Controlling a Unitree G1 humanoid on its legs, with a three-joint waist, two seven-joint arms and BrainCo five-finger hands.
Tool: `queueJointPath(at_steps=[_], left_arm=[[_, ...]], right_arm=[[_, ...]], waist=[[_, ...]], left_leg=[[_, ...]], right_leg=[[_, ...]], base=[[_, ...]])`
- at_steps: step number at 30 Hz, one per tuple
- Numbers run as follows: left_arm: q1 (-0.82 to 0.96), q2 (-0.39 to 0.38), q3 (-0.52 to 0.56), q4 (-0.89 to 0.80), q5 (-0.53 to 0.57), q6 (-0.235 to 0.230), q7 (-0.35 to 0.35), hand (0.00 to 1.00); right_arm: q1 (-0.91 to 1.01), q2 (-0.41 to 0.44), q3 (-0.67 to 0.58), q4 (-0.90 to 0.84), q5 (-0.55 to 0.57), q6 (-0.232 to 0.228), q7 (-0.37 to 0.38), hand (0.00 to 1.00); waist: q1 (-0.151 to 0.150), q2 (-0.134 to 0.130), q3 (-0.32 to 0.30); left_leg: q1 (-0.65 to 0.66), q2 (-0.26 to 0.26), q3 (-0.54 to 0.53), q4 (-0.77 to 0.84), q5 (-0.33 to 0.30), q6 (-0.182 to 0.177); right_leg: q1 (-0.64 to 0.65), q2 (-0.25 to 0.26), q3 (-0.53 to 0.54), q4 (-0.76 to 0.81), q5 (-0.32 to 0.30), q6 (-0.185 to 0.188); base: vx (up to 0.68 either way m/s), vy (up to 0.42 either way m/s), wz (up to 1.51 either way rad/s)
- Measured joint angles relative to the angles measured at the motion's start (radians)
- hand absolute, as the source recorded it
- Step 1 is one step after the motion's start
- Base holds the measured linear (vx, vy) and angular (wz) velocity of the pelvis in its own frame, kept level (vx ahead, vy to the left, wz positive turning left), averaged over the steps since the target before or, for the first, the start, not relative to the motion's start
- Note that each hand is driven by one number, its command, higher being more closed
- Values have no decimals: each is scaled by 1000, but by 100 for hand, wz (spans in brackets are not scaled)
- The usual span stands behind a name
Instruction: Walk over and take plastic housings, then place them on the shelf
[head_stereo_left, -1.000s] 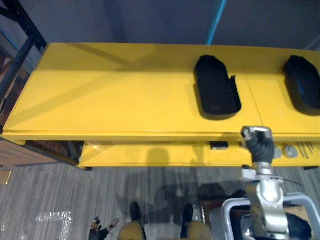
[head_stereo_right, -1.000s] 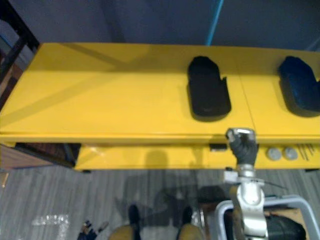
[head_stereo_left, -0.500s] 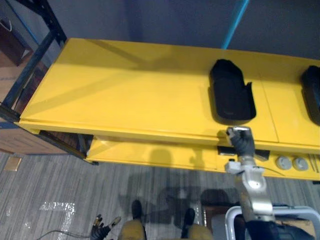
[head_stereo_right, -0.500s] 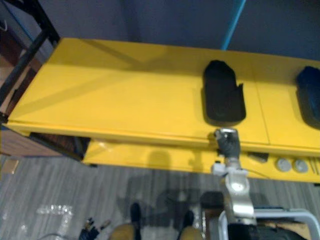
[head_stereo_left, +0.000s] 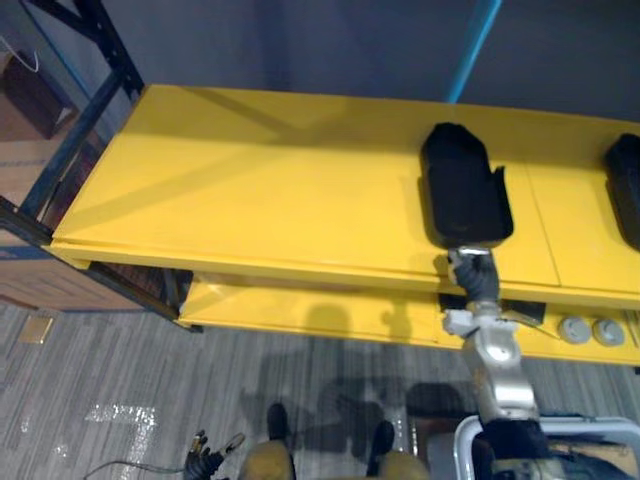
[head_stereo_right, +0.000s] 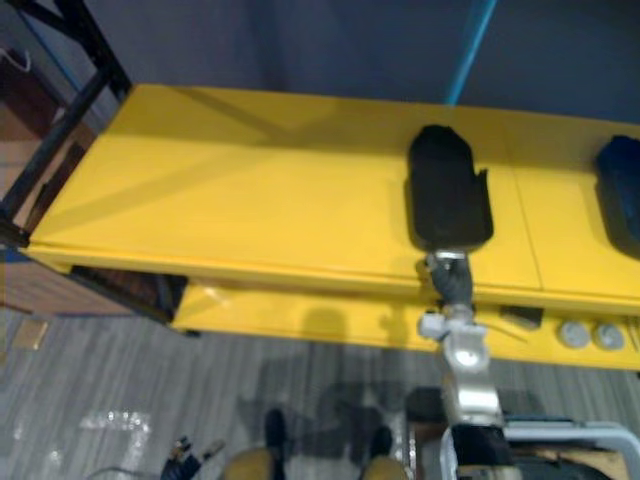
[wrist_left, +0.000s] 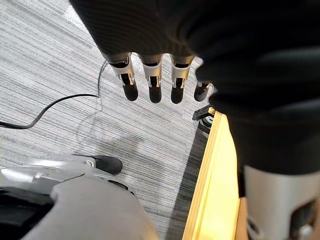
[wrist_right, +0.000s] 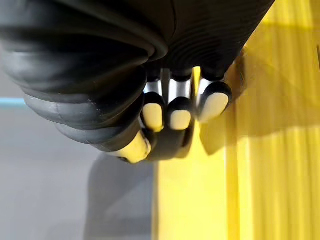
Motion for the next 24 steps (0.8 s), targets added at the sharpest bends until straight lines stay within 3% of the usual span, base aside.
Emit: queueJointPath(at_steps=[14, 24], left_arm=[[-15, 2, -11, -1, 0, 13, -2, 0], [-19, -2, -18, 0, 0, 15, -4, 0]], right_arm=[[-184, -12, -8, 177, -4, 1, -18, 100], [-283, -37, -14, 262, 12, 5, -21, 100]], waist=[[24, 5, 2], [27, 24, 13]], left_leg=[[-1, -6, -25, 0, 0, 0], [-2, -7, -40, 0, 2, 1]], right_leg=[[16, -4, -26, -3, 2, 5], [23, -4, -44, -4, 2, 5]], base=[[4, 0, 5], [1, -3, 3]])
